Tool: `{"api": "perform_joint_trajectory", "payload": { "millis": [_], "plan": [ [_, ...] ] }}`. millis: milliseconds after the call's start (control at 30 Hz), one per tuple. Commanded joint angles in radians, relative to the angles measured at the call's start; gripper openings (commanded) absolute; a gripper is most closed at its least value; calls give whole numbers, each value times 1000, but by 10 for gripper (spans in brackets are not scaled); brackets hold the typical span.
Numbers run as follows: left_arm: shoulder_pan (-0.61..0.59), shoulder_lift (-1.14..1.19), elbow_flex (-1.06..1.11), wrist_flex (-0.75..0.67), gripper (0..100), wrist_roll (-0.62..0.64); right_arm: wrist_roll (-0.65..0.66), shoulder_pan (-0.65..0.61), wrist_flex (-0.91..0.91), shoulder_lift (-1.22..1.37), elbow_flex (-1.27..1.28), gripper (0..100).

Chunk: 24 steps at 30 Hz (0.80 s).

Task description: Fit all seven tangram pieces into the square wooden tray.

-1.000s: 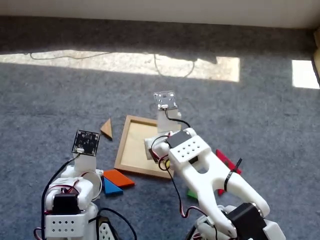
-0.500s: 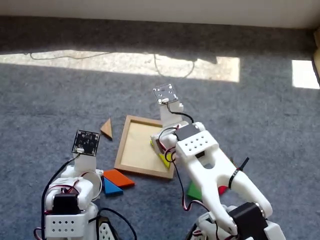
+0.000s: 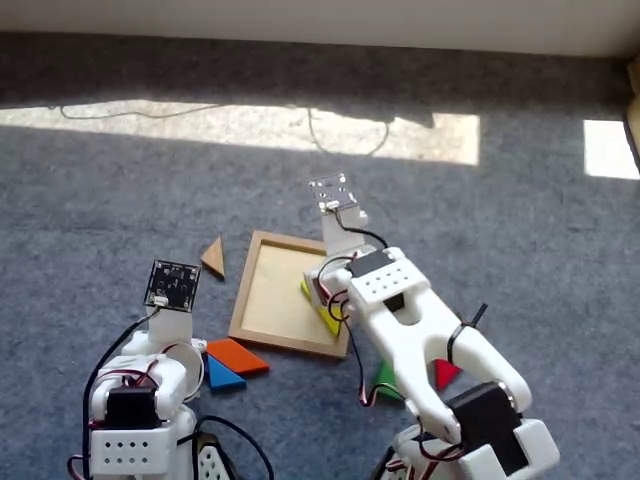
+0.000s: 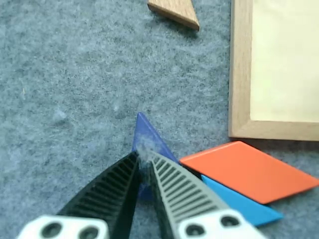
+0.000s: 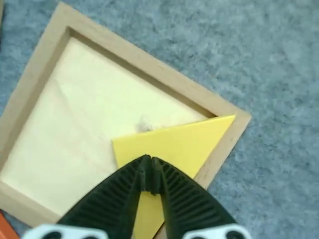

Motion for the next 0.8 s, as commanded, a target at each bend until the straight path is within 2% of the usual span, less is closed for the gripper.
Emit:
{"api": "perform_joint_trajectory", "payload": {
  "millis": [0, 67, 333, 500, 700, 767],
  "plan": [
    [-8, -33, 19, 6, 7, 9, 15, 7, -10, 41, -24, 24],
    [-8, -33, 19, 6, 7, 9, 15, 7, 7, 41, -22, 24],
    [-8, -33, 19, 6, 7, 9, 18, 8, 259, 48, -124, 25],
    [-8, -33, 19, 6, 7, 9, 18, 12, 312, 31, -150, 28],
    [-8, -33, 19, 6, 7, 9, 20, 30, 386, -211, -142, 28],
    [-8, -33, 19, 6, 7, 9, 61, 62, 420, -320, -142, 28]
  ]
}}
